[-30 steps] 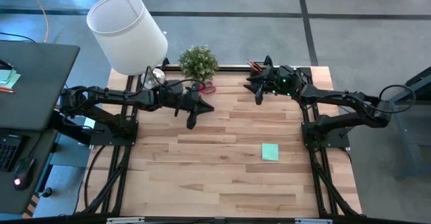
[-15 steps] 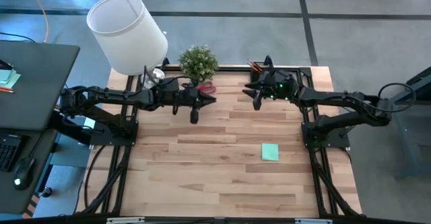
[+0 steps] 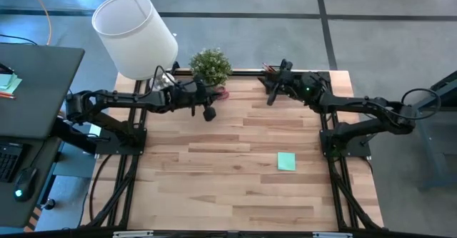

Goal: Pick and place office supplies into organizer
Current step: Put the light blue binder clip in the black desk organizer

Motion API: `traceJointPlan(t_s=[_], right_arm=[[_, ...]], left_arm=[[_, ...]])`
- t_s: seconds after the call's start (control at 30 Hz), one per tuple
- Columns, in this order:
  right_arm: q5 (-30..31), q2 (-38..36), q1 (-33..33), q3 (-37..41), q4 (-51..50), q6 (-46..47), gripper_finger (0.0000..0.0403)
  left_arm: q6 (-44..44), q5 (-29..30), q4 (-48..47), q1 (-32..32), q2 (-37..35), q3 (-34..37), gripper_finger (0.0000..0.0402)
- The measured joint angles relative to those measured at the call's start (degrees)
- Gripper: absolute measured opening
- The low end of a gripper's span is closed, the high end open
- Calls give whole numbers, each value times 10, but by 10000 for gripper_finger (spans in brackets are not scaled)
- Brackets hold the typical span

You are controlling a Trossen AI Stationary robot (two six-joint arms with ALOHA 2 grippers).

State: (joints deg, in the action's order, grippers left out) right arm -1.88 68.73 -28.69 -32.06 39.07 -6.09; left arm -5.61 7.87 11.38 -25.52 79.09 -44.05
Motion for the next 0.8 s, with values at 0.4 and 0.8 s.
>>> traceJointPlan(t_s=[0.4, 0.8], right_arm=[[-3, 0, 2, -97, -222, -40, 129], [22, 0, 0, -133, -221, -78, 129]], left_arm=[[226, 161, -64, 31, 2, 84, 21], [331, 54, -172, -90, 7, 100, 110]])
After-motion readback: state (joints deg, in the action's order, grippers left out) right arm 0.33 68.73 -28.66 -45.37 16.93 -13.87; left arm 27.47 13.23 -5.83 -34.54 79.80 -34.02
